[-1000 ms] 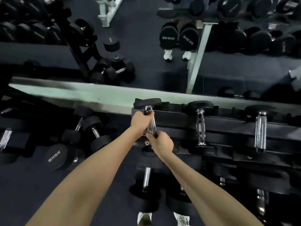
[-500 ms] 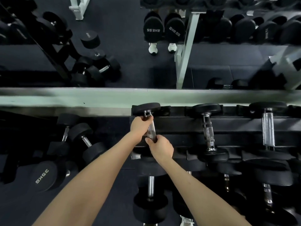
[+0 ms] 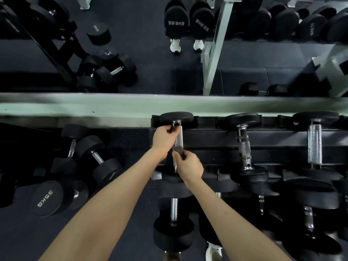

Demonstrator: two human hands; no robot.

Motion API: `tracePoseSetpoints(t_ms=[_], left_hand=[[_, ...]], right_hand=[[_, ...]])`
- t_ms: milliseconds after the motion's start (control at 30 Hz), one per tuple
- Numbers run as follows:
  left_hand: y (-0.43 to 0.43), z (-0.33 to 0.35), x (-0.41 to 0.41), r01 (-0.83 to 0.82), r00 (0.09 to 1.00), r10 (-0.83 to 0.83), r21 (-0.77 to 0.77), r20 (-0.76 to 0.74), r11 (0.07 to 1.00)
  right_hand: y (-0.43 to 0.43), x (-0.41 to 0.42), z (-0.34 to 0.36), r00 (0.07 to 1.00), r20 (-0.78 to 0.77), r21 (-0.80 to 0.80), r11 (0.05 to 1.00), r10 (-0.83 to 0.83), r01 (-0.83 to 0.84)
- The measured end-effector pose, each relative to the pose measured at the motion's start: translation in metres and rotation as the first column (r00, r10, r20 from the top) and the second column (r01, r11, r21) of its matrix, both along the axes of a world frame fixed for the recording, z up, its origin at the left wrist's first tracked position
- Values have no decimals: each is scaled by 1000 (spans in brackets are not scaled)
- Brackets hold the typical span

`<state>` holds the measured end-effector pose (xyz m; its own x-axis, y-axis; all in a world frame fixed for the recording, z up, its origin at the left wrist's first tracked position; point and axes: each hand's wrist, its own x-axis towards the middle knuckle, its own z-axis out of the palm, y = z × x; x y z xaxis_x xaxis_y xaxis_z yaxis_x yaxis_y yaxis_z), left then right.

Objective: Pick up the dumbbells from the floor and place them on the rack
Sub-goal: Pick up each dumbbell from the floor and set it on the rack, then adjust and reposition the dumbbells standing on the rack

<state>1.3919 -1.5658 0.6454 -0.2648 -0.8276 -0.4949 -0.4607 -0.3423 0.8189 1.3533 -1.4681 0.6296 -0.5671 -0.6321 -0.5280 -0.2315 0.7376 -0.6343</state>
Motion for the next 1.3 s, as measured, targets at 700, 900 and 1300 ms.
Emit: tracePoseSetpoints(t_ms=[700,900,1300], left_hand=[[-2,7,10,33,999,-33,48,7,998],[16,22,29,61,924,41,-252,381,966],[63,41,-104,-21,935,233,612,-269,790]], right_hand=[[-1,14,18,999,-24,31,999,26,-25],[51,-25,53,970,-243,-53,998,13,-27],[136,-189,31,867,237,148,898,-438,414]])
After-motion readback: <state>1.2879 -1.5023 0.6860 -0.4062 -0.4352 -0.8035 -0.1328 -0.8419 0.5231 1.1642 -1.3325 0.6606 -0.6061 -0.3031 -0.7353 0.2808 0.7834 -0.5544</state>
